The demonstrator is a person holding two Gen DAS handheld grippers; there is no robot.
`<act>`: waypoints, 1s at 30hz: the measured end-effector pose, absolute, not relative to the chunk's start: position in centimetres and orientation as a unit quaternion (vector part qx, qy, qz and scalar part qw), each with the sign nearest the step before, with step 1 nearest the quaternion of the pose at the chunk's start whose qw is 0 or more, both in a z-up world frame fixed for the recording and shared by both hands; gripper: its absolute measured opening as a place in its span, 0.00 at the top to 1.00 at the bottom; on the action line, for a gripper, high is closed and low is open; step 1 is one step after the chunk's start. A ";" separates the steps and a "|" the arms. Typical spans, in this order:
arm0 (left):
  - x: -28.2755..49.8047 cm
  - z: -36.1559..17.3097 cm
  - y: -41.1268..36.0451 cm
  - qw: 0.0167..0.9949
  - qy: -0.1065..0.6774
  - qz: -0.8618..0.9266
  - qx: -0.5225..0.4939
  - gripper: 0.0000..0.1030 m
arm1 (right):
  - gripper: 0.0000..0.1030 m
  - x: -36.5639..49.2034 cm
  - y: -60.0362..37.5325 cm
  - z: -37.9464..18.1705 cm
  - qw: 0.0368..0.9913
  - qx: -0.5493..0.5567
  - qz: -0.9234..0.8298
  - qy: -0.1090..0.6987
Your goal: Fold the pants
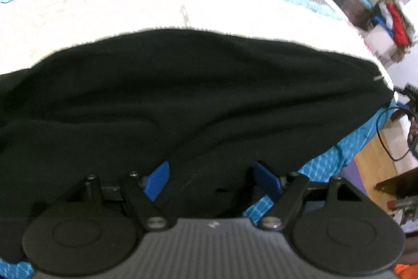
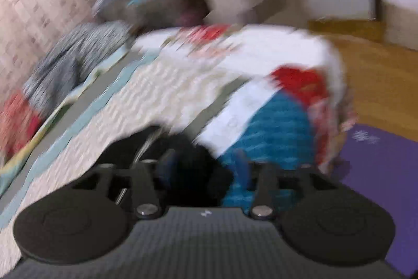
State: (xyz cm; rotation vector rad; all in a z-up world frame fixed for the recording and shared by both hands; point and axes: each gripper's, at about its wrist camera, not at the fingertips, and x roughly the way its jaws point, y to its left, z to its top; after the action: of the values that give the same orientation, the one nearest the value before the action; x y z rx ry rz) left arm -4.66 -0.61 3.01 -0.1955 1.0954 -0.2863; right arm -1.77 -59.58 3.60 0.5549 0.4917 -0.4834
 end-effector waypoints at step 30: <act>-5.0 2.2 -0.6 0.831 0.517 -0.158 -0.128 0.25 | 0.50 -4.5 -59.6 3.9 0.885 0.421 -0.124 0.154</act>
State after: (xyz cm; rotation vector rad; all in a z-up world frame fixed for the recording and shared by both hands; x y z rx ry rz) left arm -4.98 -0.62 2.18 -0.2716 1.0969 -0.3356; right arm -4.54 -59.60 3.91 0.8760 0.3210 -0.2573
